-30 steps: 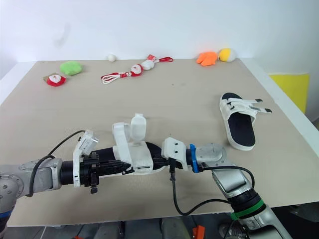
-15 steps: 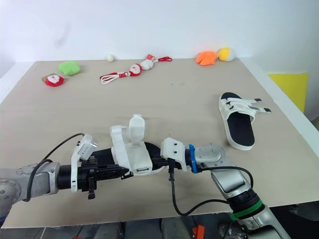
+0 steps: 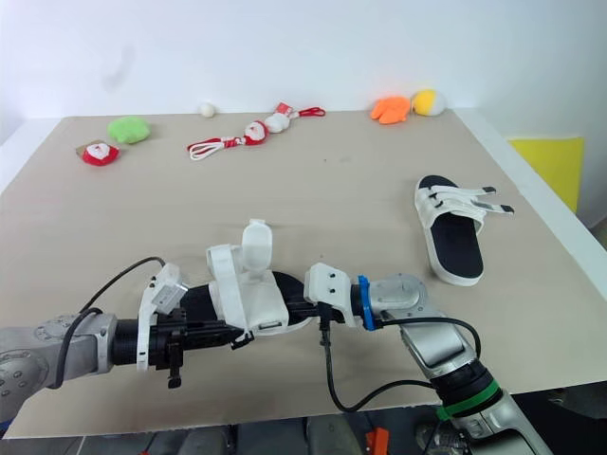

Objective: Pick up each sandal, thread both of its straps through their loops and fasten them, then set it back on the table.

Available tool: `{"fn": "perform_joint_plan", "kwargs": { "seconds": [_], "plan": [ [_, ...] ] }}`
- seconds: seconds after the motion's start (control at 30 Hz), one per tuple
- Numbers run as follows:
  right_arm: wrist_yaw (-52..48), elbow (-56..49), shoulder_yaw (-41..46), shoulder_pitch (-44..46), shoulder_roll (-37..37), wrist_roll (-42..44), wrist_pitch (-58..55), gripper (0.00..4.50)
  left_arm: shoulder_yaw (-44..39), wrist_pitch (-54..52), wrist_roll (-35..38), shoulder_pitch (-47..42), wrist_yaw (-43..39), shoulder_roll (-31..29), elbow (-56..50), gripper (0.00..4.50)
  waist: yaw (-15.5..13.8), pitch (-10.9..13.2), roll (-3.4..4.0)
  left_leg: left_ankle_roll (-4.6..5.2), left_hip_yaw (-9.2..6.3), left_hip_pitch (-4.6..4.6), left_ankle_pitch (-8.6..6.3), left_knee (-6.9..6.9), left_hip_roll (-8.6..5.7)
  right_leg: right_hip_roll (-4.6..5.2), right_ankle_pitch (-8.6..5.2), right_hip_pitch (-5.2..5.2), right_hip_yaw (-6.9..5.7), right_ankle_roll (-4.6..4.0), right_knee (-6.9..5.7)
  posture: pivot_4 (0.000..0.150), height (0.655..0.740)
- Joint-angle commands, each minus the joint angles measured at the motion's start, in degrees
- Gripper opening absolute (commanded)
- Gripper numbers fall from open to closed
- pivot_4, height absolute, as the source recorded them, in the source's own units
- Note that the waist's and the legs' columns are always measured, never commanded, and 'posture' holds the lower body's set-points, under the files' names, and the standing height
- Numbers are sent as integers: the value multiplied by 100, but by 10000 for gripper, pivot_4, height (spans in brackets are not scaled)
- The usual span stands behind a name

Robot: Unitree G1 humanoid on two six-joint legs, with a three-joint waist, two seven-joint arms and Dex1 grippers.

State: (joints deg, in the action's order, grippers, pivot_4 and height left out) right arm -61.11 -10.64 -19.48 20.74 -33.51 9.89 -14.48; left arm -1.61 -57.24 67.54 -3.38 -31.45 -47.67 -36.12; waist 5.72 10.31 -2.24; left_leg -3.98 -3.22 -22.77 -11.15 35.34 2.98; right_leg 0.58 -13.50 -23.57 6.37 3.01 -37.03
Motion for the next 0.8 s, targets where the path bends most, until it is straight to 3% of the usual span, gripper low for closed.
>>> {"fn": "perform_joint_plan", "kwargs": {
  "seconds": [0.03, 0.17, 0.27, 0.53, 0.73, 0.8],
  "plan": [
    [17, 147, -151, -112, -41, -174, -168, 0, 76, -83, 2, 80, -55, -18, -185, 286, 0, 0, 0, 0, 0, 0, 0, 0, 1, -1, 0, -1, 0, 0, 0, 1500, 7400],
    [16, 155, -153, -105, -36, -174, -172, 0, 90, -78, -146, 150, -157, -111, -176, 286, 1, 0, 0, 0, 0, 0, -2, -1, 1, -1, -2, -1, 0, 1, 0, 1500, 7400],
    [12, 164, -152, -89, -33, -172, -175, 0, 76, -72, -218, 178, -231, -144, -147, 7838, 1, 0, 0, 0, 0, 0, -3, -1, 3, -3, -5, -1, 0, 1, 0, 1500, 7400],
    [12, 195, -153, -55, -22, -174, -164, 0, -241, -49, 27, -89, -219, -17, 75, 43065, -2, 0, 0, 0, -3, 13, -3, 8, 0, -2, -6, 9, 2, 1, 1, 1500, 7400],
    [23, 216, -174, -40, -5, -176, -158, 0, -477, -61, 370, -453, 35, 173, 368, 44093, -2, 2, -5, -1, -5, 29, -3, 18, -9, 4, -7, 8, 5, 0, 5, 1500, 7400],
    [24, 218, -174, -42, -2, -180, -154, 0, -610, -109, 858, -598, 232, 279, 467, 44093, -2, 4, -8, -1, -6, 28, -3, 16, -9, 3, -6, 9, 5, 1, 5, 1500, 7400]
  ]
}}
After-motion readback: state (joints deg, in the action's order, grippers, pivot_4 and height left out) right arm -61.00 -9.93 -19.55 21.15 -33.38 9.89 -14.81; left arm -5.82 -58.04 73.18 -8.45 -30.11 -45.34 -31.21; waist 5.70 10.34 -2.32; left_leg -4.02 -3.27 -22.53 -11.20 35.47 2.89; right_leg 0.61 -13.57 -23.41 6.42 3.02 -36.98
